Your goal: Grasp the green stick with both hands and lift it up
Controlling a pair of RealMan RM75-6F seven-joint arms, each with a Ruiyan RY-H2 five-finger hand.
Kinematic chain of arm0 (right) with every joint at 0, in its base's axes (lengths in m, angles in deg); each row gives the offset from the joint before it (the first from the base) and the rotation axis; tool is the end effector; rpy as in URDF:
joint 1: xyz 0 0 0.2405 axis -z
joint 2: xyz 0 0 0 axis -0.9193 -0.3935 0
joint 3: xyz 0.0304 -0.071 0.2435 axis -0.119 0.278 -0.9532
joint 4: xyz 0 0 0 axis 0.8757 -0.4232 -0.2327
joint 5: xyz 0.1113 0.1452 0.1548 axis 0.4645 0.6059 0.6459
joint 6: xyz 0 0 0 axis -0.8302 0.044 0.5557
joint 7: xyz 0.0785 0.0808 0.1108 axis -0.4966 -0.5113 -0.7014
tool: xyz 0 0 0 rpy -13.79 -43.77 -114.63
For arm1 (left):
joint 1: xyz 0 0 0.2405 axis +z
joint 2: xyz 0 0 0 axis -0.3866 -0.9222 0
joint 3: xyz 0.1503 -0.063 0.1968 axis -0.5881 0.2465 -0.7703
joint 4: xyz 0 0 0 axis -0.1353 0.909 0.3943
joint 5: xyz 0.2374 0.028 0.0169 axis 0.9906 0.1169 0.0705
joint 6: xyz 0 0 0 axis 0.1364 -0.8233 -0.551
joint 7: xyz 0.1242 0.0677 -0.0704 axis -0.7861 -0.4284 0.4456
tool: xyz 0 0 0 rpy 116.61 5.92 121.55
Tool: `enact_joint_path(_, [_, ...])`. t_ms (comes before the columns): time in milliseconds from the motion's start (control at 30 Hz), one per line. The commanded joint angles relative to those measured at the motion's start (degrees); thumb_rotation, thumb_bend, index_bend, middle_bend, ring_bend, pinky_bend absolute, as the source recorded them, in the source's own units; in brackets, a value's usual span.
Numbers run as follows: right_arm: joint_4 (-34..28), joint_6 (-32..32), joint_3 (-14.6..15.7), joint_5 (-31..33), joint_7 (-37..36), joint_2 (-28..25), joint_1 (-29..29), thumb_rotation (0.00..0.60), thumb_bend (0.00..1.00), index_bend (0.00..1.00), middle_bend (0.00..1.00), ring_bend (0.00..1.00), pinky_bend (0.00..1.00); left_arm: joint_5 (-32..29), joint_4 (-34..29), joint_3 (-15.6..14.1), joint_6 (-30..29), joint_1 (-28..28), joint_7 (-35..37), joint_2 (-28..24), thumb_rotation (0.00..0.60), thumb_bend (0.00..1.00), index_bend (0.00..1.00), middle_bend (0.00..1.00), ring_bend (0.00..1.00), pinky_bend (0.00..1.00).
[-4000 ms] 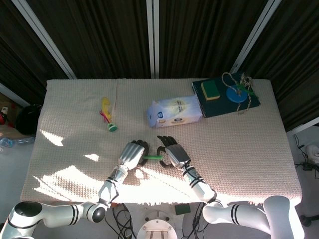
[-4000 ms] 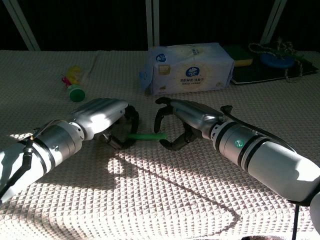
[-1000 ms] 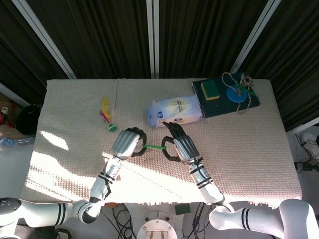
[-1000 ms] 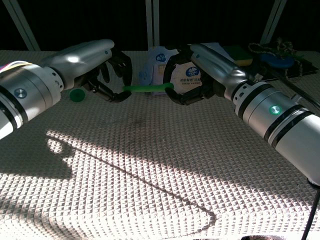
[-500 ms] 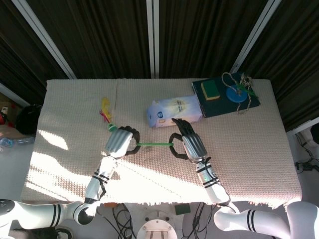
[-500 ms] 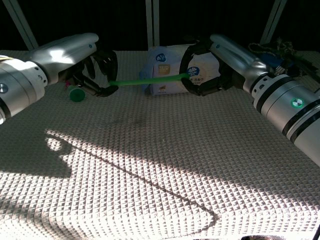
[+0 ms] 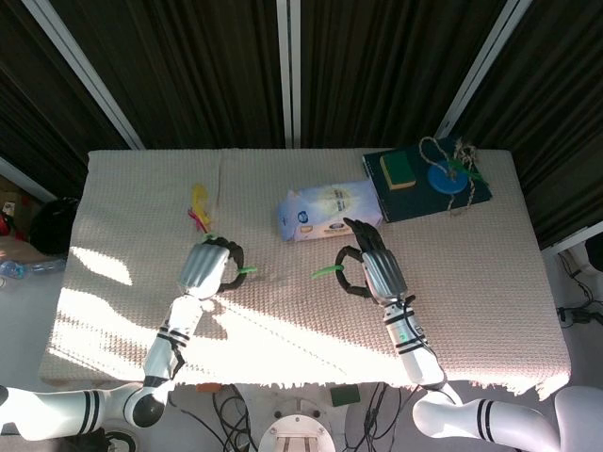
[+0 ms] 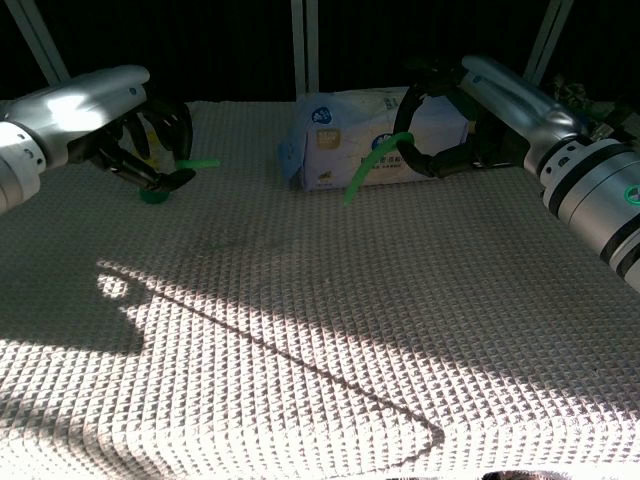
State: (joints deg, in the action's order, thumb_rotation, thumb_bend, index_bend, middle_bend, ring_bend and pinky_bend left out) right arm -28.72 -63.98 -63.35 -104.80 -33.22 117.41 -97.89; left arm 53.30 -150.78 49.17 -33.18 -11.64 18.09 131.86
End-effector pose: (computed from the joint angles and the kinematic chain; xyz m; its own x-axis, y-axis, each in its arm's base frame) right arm -0.1095 -0.3069 -0.0581 -0.0746 -0.1838 0.9801 -0.9470 -0.2948 -0.1274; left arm -0.1155 0.3066 -0.0387 0.2657 0.1799 0.9471 0.9399 -0.2669 -0.2130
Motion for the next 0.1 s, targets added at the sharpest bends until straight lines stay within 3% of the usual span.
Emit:
enact_joint_path(33, [-0.2,-0.1,0.1,-0.1,0.1,-0.1,0.1,0.6,0.43,0.56,0.03,0.0,0.0,0.1,0.0,-0.1,0.0,0.0,0.1,0.0,0.588,0.3,0.6,0.51,0.39,0.45])
enact_joint_path(100, [-0.3,-0.2,0.1,-0.2,0.1,-0.2,0.1,0.6,0.43,0.56,0.03,0.0,0.0,0.0,0.1,-0.1,0.1,0.0,0.2,0.1,0.588,0.3,0.6,0.51,0.39,0.45])
